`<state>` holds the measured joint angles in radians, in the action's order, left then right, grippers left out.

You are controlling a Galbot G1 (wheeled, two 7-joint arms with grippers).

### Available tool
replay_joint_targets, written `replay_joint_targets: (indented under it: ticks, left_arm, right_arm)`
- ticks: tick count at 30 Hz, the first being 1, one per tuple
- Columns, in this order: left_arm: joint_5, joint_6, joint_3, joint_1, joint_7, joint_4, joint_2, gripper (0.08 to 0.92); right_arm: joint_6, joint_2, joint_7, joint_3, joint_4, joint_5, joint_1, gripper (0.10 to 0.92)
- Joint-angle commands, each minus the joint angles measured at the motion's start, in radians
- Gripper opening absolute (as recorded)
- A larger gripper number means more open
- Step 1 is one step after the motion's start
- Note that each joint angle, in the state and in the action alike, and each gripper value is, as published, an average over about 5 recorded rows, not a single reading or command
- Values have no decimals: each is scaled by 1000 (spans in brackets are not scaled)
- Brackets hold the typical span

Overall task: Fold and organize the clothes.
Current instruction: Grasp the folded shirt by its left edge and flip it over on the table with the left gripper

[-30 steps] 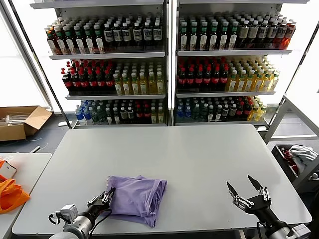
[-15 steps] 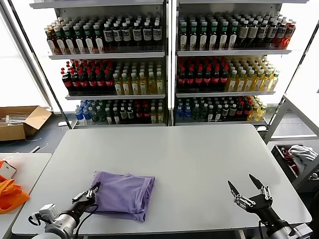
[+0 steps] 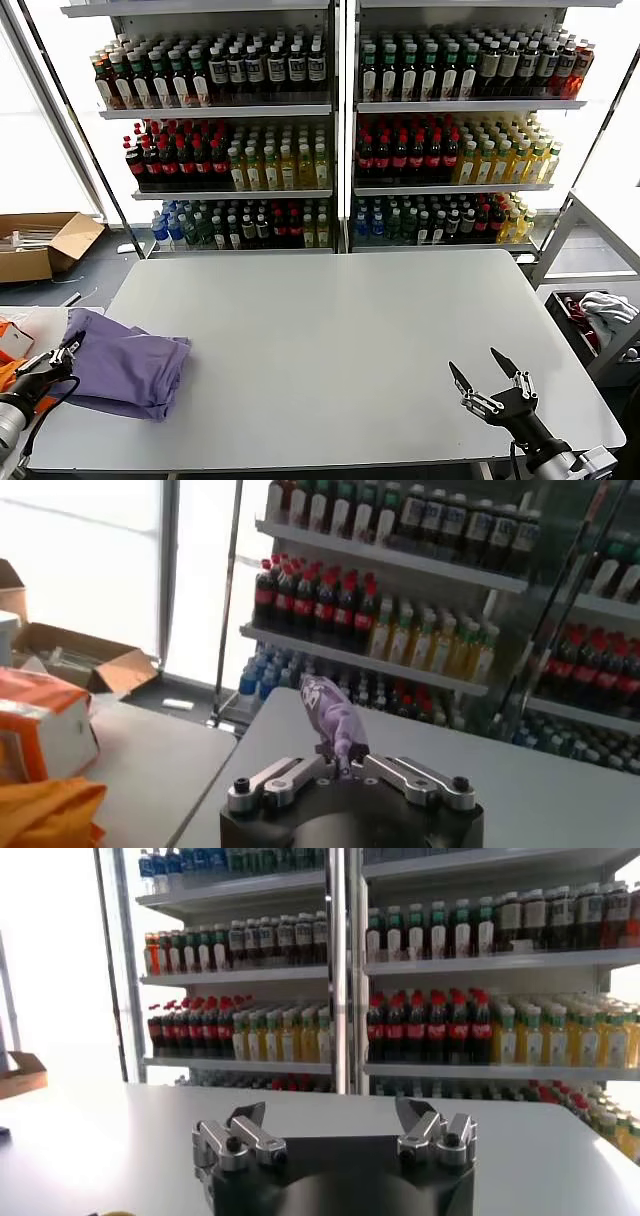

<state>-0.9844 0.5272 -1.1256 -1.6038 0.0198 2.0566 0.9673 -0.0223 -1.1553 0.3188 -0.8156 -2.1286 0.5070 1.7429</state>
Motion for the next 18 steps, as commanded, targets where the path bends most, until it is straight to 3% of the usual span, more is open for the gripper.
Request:
replay_joint_targets:
  ticks: [1,6,11,14,18]
  left_arm:
    - [-8,38,1,-21,20,192,-97,122]
    - [160,40,401,12,84,276,-36,122]
    - [228,28,812,117,136,217,10,122]
    - [211,28,988,233,199,136,49,122]
    - [154,20,1110,384,267,40,110,122]
  right_arm:
    - [12,-11,0,4,7,-8,10,823]
    - [12,-21,0,7,5,-15,12,823]
    - [9,-23,-1,3,0,-19,16,823]
    - [7,-25,0,-3,-6,-20,29,823]
    - [3,-29,-1,-11,-11,-19,43,823]
